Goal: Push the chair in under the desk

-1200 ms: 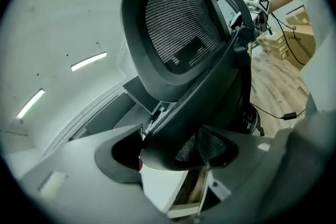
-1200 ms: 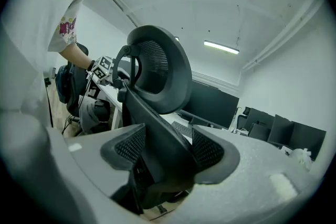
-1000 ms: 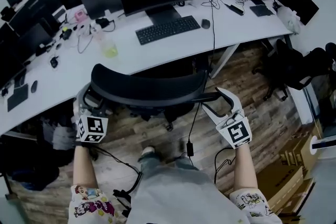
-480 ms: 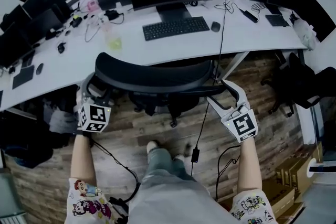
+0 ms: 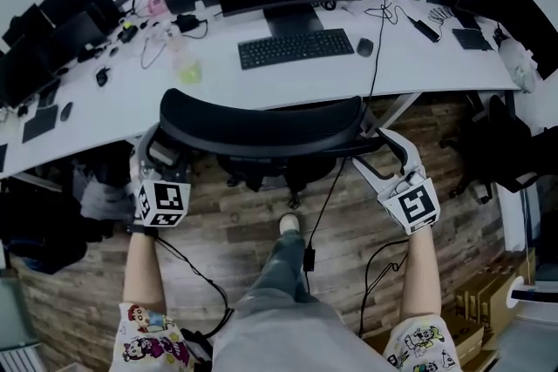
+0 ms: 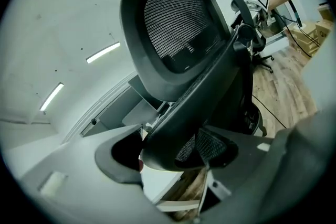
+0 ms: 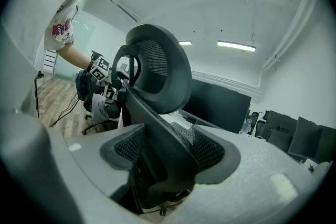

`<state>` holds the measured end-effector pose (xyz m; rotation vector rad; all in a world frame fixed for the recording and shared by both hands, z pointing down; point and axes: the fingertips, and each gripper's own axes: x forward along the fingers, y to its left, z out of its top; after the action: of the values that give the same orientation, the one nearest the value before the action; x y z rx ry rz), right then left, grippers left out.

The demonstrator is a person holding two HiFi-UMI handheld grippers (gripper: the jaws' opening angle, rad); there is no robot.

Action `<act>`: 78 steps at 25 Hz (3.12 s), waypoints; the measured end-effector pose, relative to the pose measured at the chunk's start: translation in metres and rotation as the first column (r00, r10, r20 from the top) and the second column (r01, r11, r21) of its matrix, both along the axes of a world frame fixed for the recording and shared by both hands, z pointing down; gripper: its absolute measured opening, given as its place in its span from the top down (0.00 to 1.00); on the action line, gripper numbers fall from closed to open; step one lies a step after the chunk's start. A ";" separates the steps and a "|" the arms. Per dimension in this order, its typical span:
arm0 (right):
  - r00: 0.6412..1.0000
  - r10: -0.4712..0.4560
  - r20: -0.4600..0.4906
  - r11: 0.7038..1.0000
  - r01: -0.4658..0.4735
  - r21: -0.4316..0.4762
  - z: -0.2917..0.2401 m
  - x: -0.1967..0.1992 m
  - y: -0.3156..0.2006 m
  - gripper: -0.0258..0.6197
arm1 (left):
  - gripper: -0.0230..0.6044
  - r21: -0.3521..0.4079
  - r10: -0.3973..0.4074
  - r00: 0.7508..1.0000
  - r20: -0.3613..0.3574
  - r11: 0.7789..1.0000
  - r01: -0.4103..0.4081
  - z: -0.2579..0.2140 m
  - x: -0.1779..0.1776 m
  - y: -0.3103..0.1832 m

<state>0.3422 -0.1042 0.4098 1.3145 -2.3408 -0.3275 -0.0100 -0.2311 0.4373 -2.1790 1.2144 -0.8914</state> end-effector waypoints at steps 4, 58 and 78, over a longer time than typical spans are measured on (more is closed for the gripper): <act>1.000 -0.012 0.000 1.000 0.012 -0.009 0.003 0.013 -0.016 0.52 | 0.46 0.006 -0.024 1.000 -0.006 1.000 0.024 0.001 0.010 -0.003; 0.989 -0.144 0.023 0.989 0.144 -0.031 0.002 0.077 -0.133 0.51 | 0.46 0.026 -0.251 0.968 0.018 0.968 0.251 -0.001 0.053 -0.060; 0.999 -0.040 0.026 0.999 0.040 0.008 -0.014 0.076 -0.091 0.49 | 0.44 0.019 -0.209 0.975 -0.069 0.977 0.211 -0.014 0.049 -0.016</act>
<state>0.4177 -0.1953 0.3958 1.2842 -2.3920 -0.3338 0.0393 -0.2468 0.4235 -2.1023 1.5024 -0.8863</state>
